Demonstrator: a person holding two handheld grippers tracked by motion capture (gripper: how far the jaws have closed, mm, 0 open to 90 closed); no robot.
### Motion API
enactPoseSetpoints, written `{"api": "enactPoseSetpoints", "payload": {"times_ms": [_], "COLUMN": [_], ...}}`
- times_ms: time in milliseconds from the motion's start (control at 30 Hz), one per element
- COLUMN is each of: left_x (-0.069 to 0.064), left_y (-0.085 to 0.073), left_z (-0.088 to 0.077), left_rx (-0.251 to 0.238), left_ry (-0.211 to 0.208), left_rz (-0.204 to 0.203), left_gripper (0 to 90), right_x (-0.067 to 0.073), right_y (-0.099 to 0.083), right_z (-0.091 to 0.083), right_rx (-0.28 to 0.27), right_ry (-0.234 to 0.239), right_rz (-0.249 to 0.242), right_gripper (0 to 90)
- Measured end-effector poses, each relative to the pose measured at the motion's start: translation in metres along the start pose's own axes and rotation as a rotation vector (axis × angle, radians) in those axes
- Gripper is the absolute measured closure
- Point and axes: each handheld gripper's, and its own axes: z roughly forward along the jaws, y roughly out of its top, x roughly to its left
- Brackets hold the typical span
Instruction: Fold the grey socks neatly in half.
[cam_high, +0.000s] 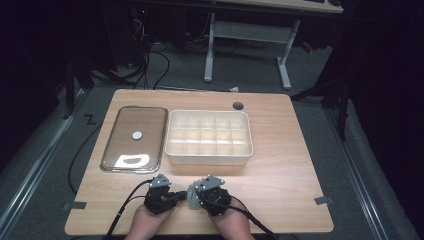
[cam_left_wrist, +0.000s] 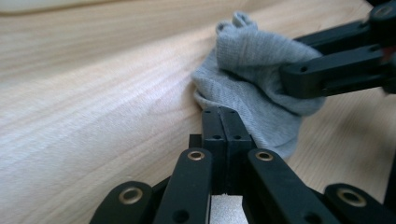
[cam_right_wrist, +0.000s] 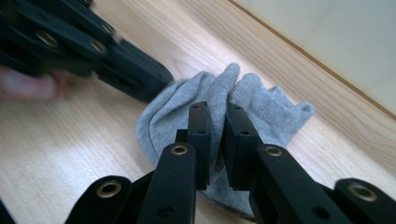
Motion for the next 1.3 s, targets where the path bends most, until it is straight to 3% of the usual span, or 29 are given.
{"api": "enactPoseSetpoints", "payload": {"times_ms": [233,333,433,533,600,667,700,867,1000,1033,1167,1300], "left_x": [-0.002,-0.003,-0.003,-0.003,-0.003,-0.003,-0.003,-0.004,-0.006,-0.006,-0.007,-0.009], "left_y": [0.000,-0.001,-0.001,-0.001,-0.001,-0.001,-0.001,-0.001,-0.001,-0.002,-0.002,-0.002], "left_z": [0.001,0.001,0.001,0.000,0.000,0.000,0.000,0.000,0.000,0.000,0.001,0.002], "left_rx": [0.002,0.001,-0.003,-0.002,-0.005,-0.007,-0.007,-0.009,-0.007,-0.007,-0.001,0.004], "left_ry": [0.008,0.012,0.013,0.014,0.013,0.013,0.013,0.009,0.003,0.002,0.006,0.014], "left_rz": [0.024,0.028,0.025,0.027,0.027,0.027,0.027,0.029,0.033,0.035,0.047,0.059], "left_gripper": [90.0,90.0,90.0,90.0,90.0,90.0,90.0,90.0,90.0,90.0,90.0,90.0], "right_x": [0.011,0.011,0.007,-0.004,-0.014,-0.018,-0.016,-0.002,0.004,0.004,0.014,0.022], "right_y": [-0.001,-0.001,0.001,-0.001,-0.007,-0.016,-0.020,-0.026,-0.026,-0.026,-0.021,-0.025], "right_z": [0.008,0.009,-0.008,-0.029,-0.029,-0.022,-0.019,-0.003,0.003,0.003,-0.006,0.006], "right_rx": [0.028,0.031,-0.028,-0.093,-0.097,-0.069,-0.068,-0.046,-0.049,-0.058,-0.134,-0.080], "right_ry": [0.031,0.065,0.092,0.090,0.072,0.117,0.133,0.124,0.050,0.043,0.045,0.067], "right_rz": [-0.046,-0.061,-0.029,0.027,0.073,0.134,0.137,0.095,0.051,0.045,-0.042,-0.085], "right_gripper": [81.9,73.9,66.3,68.1,69.7,67.8,66.7,64.7,86.0,87.3,88.0,87.9]}}
